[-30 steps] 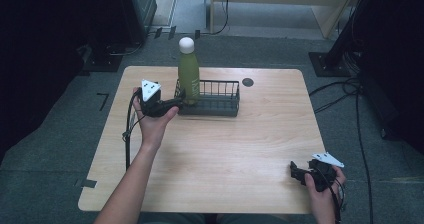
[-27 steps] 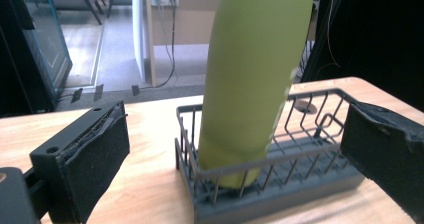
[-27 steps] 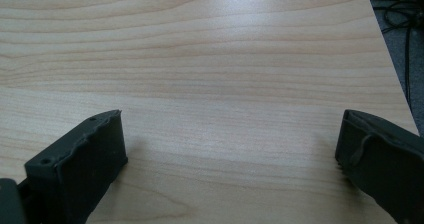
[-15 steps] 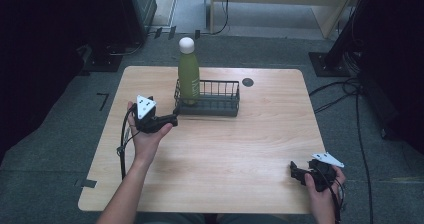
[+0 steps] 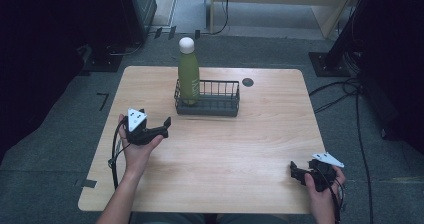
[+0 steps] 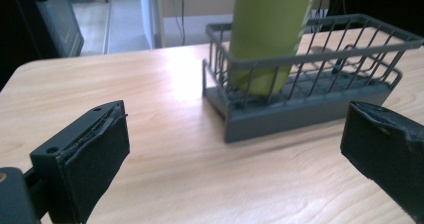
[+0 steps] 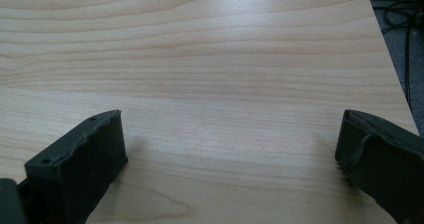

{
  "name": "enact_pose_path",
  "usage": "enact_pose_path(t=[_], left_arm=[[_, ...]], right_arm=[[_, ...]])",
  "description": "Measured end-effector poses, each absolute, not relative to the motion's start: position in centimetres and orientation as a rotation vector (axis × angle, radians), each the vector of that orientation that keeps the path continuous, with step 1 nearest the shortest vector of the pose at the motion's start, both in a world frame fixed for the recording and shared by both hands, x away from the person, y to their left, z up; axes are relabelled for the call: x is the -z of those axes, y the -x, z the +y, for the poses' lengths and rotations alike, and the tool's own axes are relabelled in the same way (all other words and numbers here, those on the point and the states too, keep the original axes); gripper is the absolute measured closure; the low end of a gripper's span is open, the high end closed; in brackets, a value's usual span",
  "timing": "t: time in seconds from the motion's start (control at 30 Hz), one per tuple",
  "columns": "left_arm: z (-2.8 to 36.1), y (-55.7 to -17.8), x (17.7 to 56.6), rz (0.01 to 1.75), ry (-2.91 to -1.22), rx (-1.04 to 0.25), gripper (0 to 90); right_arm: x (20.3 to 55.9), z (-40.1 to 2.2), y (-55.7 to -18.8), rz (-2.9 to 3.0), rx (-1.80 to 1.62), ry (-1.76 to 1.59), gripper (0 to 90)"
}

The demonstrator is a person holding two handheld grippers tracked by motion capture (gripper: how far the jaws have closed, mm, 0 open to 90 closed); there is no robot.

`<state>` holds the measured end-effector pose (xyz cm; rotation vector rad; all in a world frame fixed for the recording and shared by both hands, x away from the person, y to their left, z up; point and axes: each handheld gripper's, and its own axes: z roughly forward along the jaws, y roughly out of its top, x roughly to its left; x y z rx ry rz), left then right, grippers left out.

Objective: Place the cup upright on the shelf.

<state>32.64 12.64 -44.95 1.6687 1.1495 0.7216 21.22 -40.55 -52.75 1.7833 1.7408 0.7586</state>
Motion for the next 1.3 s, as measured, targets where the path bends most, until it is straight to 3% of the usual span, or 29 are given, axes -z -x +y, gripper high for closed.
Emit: enact_pose_path(t=[0.6, 1.3], left_arm=[[17.8, -29.0, 48.7, 1.295, -1.694, -0.673, 0.0], [20.7, -24.6, 51.1, 1.429, -1.93, -0.807, 0.0]], right_arm=[[52.8, -40.6, -21.2, 1.741, -0.757, -1.781, 0.0], [52.8, -40.6, -21.2, 1.742, -0.756, -1.782, 0.0]])
